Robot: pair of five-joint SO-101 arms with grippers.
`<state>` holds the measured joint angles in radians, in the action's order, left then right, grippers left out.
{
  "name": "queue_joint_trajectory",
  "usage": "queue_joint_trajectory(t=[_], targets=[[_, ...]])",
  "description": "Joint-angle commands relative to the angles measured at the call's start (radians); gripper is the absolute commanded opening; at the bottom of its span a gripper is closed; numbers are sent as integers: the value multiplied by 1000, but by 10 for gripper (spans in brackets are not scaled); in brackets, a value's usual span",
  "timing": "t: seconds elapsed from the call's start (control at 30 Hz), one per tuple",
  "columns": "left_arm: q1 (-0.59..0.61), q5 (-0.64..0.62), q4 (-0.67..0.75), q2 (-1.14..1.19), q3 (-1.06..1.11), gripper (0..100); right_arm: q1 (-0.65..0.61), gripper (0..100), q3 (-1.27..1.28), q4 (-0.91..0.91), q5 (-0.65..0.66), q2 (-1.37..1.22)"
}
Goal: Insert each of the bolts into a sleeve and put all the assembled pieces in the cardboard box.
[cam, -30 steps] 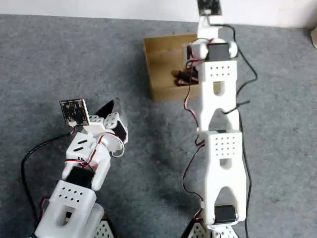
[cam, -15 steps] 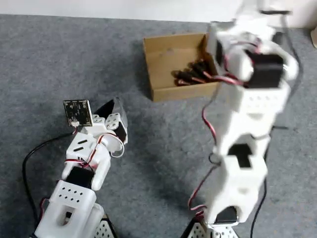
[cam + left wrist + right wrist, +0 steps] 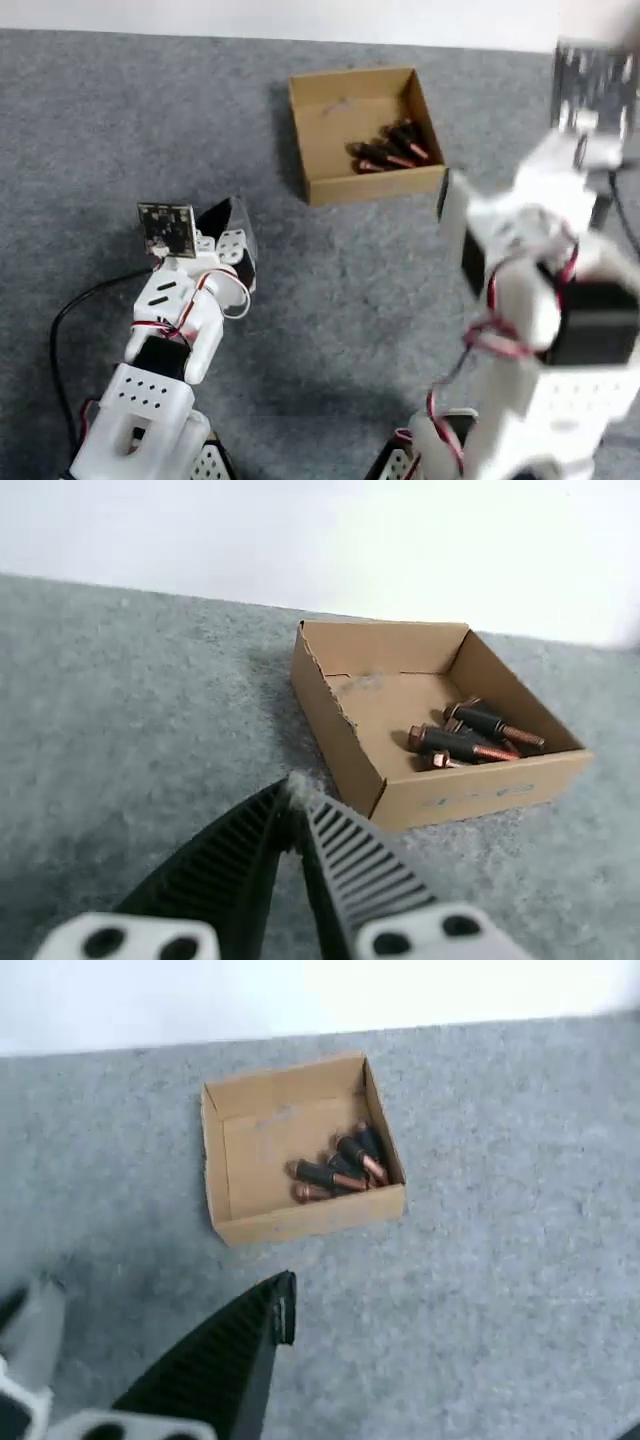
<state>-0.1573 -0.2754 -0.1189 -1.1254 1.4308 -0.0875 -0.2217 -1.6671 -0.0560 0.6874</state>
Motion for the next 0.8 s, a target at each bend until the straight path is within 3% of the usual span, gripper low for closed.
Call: queue_joint_trajectory(t=[0.0, 0.13, 0.4, 0.7, 0.77], targets=[[-41, 97, 12, -12, -25, 7, 10, 499, 412, 162, 81, 282], [8, 216, -161, -13, -24, 7, 13, 499, 837, 357, 166, 608], [200, 226, -582, -114, -22, 6, 13, 499, 1392, 576, 204, 1168], [202, 227, -1140, -737, 2, 6, 15, 499, 1540, 581, 201, 1156], [202, 229, -1183, -708, 24, 6, 10, 499, 1592, 584, 199, 1153]])
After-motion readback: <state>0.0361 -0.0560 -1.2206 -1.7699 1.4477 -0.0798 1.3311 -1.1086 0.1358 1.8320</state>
